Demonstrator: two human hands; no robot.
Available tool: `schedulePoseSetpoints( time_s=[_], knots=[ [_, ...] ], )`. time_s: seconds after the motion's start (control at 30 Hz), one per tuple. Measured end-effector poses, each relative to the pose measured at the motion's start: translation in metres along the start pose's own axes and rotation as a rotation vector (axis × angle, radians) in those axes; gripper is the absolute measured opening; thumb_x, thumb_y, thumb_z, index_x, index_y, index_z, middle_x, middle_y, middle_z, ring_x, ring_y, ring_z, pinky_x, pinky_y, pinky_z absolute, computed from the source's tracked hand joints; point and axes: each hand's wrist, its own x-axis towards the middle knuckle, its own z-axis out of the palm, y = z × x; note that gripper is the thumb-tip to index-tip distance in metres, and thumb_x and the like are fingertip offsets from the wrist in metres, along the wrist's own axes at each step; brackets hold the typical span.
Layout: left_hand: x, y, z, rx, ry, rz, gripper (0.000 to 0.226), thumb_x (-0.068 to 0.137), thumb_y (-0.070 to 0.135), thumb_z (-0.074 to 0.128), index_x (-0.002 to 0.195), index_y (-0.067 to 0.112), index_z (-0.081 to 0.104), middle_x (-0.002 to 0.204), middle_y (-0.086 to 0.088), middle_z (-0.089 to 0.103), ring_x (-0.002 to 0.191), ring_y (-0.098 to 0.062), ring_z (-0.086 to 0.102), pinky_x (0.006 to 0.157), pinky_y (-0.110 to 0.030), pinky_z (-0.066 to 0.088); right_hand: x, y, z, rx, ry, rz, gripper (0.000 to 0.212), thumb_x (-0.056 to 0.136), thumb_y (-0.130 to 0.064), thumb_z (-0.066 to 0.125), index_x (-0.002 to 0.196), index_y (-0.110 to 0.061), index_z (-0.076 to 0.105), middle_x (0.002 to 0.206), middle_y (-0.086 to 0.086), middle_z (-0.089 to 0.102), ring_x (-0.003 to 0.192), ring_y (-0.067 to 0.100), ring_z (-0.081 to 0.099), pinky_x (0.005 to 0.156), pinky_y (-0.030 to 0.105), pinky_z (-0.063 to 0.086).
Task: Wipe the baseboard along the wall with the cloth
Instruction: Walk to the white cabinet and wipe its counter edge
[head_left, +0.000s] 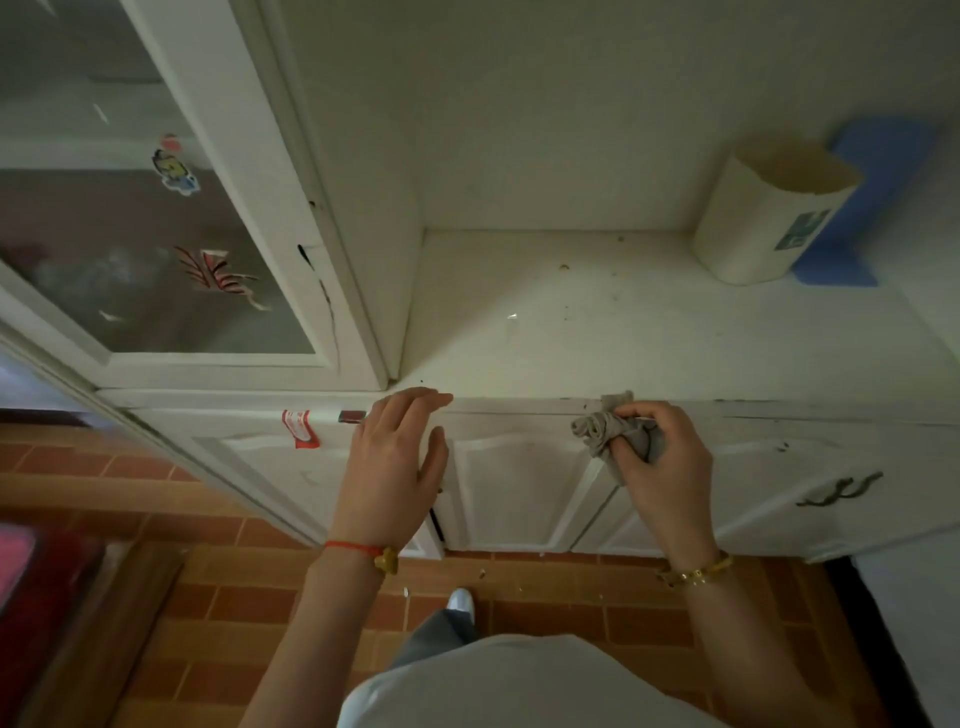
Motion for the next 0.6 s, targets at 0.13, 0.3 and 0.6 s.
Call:
schedulePoseSetpoints(
  time_s=[0.13, 0.3, 0.6],
  knots=[
    [0.035, -0.011, 0.0, -0.039, -0.018, 0.096, 0.035, 0.096, 0.02, 0.048, 0.128, 0.016, 0.062, 0.128, -0.002, 0.06, 0.12, -0.023, 0.056, 0.103, -0.044, 0.048, 0.02, -0.011, 0.019, -0.021, 0.056, 0.035, 0.028, 0.077, -0.001, 0.072, 0.098, -0.019, 0.063, 0.105, -0.001, 0.06, 0.089, -0.005, 0.049, 0.076, -0.004, 0.035],
    [0.076, -0.026, 0.006, -0.064, -0.034, 0.237, 0.038, 0.096, 0.024, 0.043, 0.128, 0.015, 0.061, 0.126, -0.001, 0.06, 0.118, -0.023, 0.056, 0.098, -0.04, 0.049, 0.041, -0.022, 0.044, 0.001, 0.136, 0.032, 0.027, 0.077, 0.0, 0.072, 0.097, -0.017, 0.063, 0.103, -0.001, 0.06, 0.091, 0.002, 0.054, 0.08, 0.004, 0.04],
    [0.122, -0.054, 0.043, -0.068, -0.077, 0.249, 0.039, 0.091, 0.022, 0.043, 0.123, 0.012, 0.064, 0.122, -0.006, 0.063, 0.115, -0.026, 0.056, 0.095, -0.042, 0.052, 0.081, -0.024, 0.075, 0.003, 0.117, 0.033, 0.029, 0.077, -0.001, 0.071, 0.098, -0.019, 0.062, 0.106, -0.001, 0.06, 0.094, 0.005, 0.057, 0.08, 0.006, 0.042]
  ],
)
